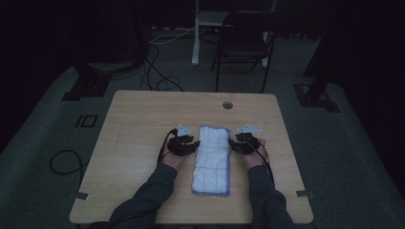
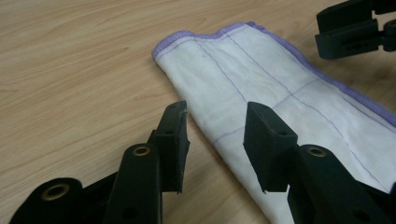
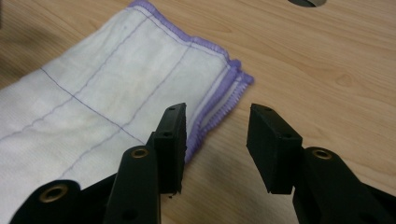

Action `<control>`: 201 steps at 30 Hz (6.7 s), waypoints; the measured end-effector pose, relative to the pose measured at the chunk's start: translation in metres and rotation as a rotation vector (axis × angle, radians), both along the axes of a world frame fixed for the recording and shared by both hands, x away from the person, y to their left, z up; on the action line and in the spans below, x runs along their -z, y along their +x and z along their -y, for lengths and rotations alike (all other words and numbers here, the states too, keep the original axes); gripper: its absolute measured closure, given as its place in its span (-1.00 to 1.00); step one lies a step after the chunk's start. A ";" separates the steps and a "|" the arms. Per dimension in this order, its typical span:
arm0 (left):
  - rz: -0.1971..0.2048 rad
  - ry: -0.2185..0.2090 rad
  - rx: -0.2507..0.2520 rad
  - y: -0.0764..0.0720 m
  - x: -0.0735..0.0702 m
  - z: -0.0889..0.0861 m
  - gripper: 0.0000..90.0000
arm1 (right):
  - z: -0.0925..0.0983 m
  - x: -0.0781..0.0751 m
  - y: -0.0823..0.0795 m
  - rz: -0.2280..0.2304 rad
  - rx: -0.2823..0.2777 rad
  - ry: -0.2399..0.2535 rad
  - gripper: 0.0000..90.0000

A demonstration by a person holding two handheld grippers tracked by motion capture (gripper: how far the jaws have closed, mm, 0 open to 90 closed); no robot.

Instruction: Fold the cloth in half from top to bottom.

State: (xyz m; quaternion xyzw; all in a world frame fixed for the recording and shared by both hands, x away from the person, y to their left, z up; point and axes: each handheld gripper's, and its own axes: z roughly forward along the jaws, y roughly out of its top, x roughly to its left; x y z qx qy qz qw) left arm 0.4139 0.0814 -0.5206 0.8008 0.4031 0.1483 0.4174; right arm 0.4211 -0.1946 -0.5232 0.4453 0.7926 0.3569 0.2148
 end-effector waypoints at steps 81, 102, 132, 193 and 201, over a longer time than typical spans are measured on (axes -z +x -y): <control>-0.113 0.051 -0.096 0.065 0.007 0.037 0.97 | -0.025 0.011 0.049 -0.094 0.119 0.074 0.89; -0.083 -0.046 -0.095 0.062 -0.015 0.032 0.97 | -0.017 -0.010 0.042 -0.019 0.124 0.132 0.90; -0.022 -0.109 -0.084 0.053 -0.044 0.025 0.97 | -0.011 -0.046 0.026 0.053 0.081 0.187 0.89; 0.029 -0.232 -0.019 -0.021 -0.051 -0.005 0.97 | -0.016 -0.062 -0.052 0.134 -0.053 0.195 0.89; 0.026 -0.233 -0.012 -0.030 -0.046 -0.008 0.97 | -0.016 -0.058 -0.058 0.129 -0.058 0.195 0.89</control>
